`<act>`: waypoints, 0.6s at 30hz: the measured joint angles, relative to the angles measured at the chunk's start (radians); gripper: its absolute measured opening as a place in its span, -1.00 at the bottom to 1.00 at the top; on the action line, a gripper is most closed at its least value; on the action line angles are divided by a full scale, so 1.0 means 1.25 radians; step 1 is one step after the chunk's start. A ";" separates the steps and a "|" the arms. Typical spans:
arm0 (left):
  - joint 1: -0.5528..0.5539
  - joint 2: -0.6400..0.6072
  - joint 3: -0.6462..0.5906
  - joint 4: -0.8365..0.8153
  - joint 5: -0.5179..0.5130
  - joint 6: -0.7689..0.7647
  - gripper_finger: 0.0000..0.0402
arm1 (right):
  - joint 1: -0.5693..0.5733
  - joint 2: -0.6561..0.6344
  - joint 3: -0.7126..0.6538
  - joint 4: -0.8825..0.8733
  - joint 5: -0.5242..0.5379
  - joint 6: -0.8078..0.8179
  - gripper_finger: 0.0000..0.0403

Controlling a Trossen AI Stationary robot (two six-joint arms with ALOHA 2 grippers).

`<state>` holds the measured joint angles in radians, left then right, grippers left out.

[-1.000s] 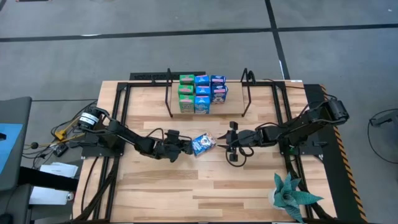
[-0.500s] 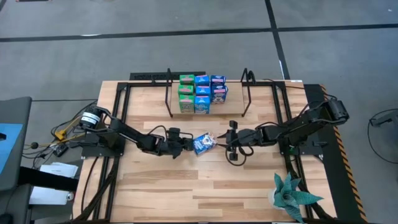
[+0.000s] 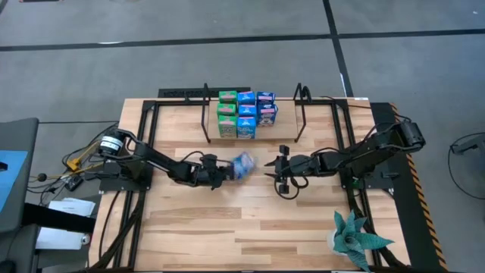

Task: Stack cereal on shelf
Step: Put the blue cereal box on the shelf aligned with the blue cereal box

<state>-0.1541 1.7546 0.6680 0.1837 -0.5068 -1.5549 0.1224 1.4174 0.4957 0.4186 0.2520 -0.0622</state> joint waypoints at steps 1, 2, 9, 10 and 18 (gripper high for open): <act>0.002 0.000 -0.001 0.002 0.002 0.007 -1.00 | 0.000 0.000 0.000 0.002 0.000 0.000 -0.14; 0.002 0.000 -0.001 0.002 -0.001 0.011 -1.00 | -0.001 0.000 0.000 0.006 -0.002 0.001 -0.14; 0.000 0.000 -0.001 0.039 -0.029 0.034 -1.00 | -0.001 0.000 0.000 0.029 -0.003 0.000 -0.14; 0.000 0.000 -0.002 0.051 -0.037 0.037 -1.00 | -0.001 0.000 0.000 0.030 -0.003 -0.002 -0.14; 0.000 0.001 0.003 0.069 -0.074 0.035 -1.00 | -0.047 0.034 0.000 0.119 -0.036 -0.008 -0.27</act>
<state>-0.1535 1.7557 0.6724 0.2695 -0.5997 -1.5114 0.0638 1.4598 0.4957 0.5679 0.2067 -0.0719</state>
